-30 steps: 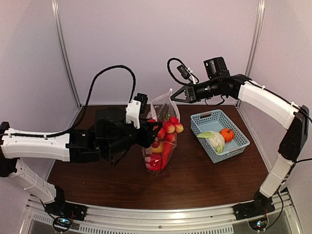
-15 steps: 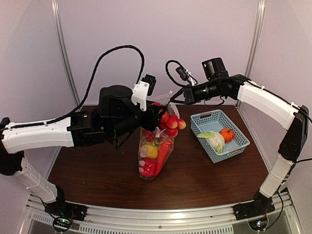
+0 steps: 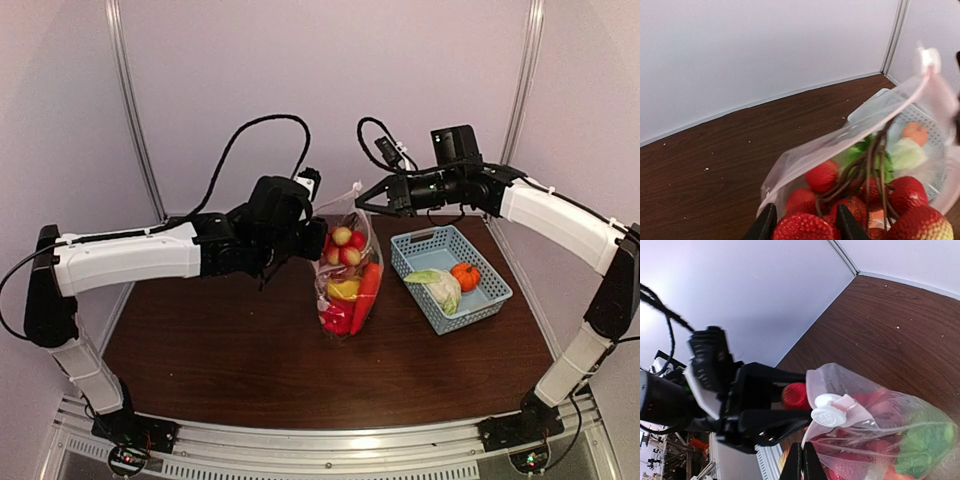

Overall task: Place the food in the zip-top bag and seal the zipper
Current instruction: Adjust the fake fruit in the zipper food storage bag.

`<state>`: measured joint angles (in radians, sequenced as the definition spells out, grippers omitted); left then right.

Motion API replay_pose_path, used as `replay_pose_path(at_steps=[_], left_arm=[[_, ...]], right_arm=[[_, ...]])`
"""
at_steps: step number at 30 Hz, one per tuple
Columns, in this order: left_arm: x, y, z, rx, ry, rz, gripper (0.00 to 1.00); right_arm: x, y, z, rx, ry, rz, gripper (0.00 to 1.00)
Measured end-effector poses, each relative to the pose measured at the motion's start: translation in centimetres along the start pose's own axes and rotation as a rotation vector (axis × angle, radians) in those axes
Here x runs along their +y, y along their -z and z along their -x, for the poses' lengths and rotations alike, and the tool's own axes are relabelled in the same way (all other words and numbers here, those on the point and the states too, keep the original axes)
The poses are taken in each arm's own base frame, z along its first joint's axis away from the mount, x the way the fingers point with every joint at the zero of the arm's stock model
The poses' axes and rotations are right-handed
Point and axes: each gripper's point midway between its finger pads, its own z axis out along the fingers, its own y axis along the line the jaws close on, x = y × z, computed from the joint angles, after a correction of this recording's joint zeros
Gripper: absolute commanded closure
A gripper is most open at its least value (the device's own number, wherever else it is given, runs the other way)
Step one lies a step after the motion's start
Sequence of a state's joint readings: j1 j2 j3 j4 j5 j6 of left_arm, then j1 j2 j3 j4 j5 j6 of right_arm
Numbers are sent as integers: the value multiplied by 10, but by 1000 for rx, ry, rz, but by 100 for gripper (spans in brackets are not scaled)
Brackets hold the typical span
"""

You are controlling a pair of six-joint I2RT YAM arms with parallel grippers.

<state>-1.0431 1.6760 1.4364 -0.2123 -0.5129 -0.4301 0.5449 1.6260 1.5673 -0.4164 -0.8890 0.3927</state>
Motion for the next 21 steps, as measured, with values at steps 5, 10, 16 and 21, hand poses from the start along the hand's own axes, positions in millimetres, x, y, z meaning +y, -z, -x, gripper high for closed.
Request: replay_pose_path(at_steps=[5, 10, 16, 21], left_arm=[[16, -23, -12, 2, 22, 57, 100], [-16, -45, -19, -13, 51, -95, 100], [-55, -30, -5, -132, 107, -363, 77], [-62, -40, 3, -155, 120, -368, 51]], right_arm=[[15, 0, -7, -15, -106, 132, 100], [13, -3, -13, 1, -181, 178, 100], [18, 1, -5, -21, -211, 246, 100], [46, 11, 13, -51, -228, 397, 100]])
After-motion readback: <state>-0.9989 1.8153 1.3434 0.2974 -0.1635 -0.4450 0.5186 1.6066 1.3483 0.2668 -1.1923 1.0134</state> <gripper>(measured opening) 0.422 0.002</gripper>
